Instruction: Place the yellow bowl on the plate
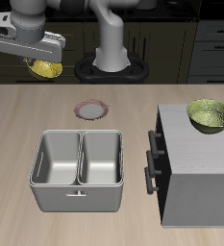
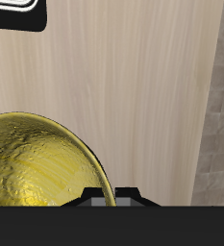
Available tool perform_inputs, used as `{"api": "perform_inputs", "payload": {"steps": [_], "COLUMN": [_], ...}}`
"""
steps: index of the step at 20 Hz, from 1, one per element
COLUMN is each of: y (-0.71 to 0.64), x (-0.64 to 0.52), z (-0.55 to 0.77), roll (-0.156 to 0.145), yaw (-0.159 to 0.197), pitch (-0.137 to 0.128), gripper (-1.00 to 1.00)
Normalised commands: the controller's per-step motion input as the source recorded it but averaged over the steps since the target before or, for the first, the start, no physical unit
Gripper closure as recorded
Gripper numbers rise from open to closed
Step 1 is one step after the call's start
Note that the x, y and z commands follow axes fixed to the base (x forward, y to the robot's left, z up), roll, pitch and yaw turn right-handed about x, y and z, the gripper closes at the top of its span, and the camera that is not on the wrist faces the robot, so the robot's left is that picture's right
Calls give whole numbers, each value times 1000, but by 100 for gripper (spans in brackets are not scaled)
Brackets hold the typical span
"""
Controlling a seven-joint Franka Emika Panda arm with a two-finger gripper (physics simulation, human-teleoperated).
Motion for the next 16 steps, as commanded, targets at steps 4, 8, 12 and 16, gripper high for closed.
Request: {"api": "perform_inputs", "payload": {"steps": [4, 8, 12, 16], "y": [221, 271, 294, 301], "x": [-143, -129, -194, -281], "z": [-100, -119, -27, -117], "roll": [15, 49, 42, 37], "yaw": [-12, 6, 13, -1], "pitch": [-5, 21, 0, 6], "gripper": [100, 100, 100, 100]}}
